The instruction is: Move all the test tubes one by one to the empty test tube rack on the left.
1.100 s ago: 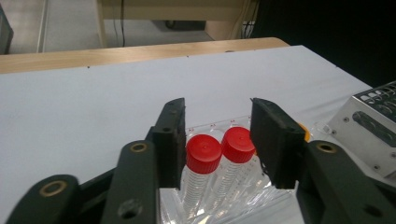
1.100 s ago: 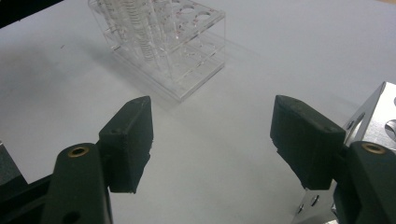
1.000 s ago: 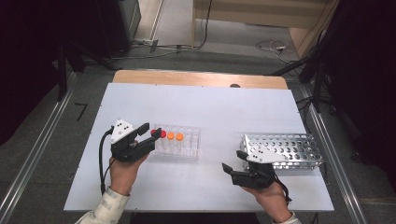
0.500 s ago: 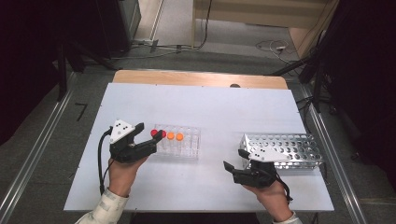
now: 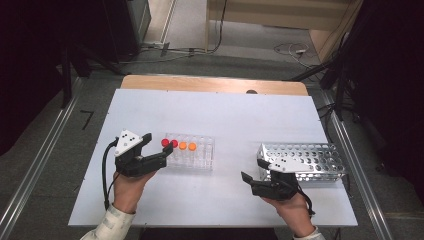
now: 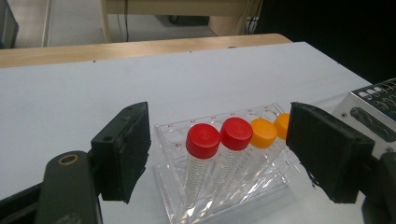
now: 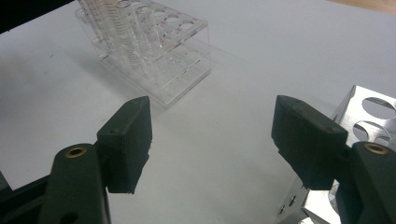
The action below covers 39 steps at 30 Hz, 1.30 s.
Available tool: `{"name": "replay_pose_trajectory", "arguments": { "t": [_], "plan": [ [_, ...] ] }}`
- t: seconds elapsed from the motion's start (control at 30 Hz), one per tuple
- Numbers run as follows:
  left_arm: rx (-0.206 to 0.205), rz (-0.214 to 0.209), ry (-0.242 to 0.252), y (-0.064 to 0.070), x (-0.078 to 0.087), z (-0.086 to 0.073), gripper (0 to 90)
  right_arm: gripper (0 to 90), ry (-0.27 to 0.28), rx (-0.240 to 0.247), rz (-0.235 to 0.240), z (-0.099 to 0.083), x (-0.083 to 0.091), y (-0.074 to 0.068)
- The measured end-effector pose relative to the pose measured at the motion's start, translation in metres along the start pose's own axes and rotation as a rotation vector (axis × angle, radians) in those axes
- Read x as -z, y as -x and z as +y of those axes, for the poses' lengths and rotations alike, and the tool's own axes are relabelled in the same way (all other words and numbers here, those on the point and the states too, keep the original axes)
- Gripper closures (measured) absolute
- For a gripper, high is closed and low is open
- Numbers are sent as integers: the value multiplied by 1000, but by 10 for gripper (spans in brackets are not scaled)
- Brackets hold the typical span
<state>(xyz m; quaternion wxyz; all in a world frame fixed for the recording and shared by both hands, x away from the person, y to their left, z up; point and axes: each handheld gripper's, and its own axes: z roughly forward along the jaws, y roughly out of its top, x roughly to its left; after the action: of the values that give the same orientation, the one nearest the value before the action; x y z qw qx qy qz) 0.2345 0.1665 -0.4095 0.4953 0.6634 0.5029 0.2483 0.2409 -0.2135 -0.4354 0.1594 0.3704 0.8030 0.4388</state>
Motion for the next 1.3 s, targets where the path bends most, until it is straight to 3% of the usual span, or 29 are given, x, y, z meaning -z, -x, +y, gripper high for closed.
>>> {"name": "replay_pose_trajectory", "arguments": {
  "t": [1.3],
  "plan": [
    [6, 51, 9, -10, 18, -11, 174, 260, 42, -34, -55, -1, 21, 24]
  ]
}}
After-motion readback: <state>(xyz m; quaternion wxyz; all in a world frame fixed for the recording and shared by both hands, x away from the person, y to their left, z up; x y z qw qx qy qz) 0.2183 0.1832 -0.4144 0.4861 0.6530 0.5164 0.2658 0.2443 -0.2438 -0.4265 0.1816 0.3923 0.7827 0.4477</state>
